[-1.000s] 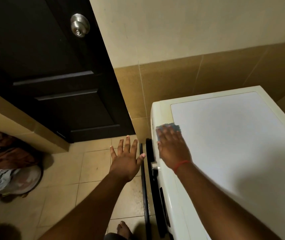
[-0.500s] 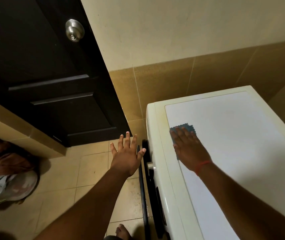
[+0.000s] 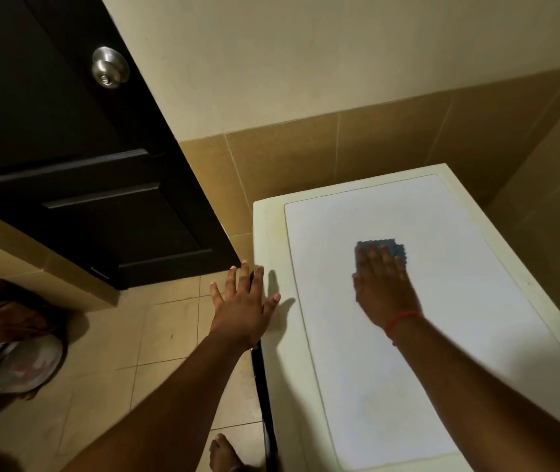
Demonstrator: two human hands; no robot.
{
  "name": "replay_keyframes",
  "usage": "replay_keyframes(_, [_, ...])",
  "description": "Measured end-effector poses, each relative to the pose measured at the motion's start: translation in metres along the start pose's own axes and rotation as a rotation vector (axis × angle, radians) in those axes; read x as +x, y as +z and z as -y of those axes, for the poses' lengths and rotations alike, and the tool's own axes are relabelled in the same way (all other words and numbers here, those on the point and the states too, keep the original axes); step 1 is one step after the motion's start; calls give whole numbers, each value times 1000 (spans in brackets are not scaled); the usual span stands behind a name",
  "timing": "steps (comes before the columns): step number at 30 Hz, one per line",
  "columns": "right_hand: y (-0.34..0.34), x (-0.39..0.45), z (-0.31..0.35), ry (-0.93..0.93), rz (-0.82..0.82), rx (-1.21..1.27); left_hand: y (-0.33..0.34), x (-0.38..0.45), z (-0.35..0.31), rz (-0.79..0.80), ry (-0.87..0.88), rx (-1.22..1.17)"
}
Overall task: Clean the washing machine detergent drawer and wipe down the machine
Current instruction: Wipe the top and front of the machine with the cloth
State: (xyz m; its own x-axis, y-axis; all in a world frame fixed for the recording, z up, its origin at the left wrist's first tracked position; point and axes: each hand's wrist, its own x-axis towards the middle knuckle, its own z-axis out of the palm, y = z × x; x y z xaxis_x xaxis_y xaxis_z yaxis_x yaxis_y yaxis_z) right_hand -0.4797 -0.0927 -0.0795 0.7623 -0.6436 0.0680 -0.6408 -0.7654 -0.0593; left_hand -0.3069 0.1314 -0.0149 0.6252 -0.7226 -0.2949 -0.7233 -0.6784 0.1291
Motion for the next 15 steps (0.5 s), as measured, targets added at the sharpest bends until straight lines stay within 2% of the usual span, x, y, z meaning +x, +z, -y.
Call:
replay_keyframes(2, [-2, -6, -19, -212, 18, -56, 2, -2, -14, -5, 4, 1])
replay_keyframes(3, [-5, -4, -34, -208, 14, -46, 3, -2, -20, -14, 6, 2])
replay_keyframes(6, [-11, -7, -64, 110, -30, 16, 6, -4, -39, -30, 6, 8])
replay_keyframes(7, [-10, -11, -62, 131, -32, 13, 8, -5, -44, -28, 6, 11])
replay_keyframes(9, [-5, -20, -62, -55, -8, -25, 10, -6, -55, -26, 11, 21])
replay_keyframes(11, [-9, -20, -90, -227, -5, -56, 10, -5, -63, -32, 12, 29])
replay_keyframes(12, [-10, -17, -108, -199, -20, -49, 10, -5, -66, -37, 8, 28])
replay_keyframes(15, [-14, -15, -134, 163, -41, 32, 10, -5, -72, -45, -17, 19])
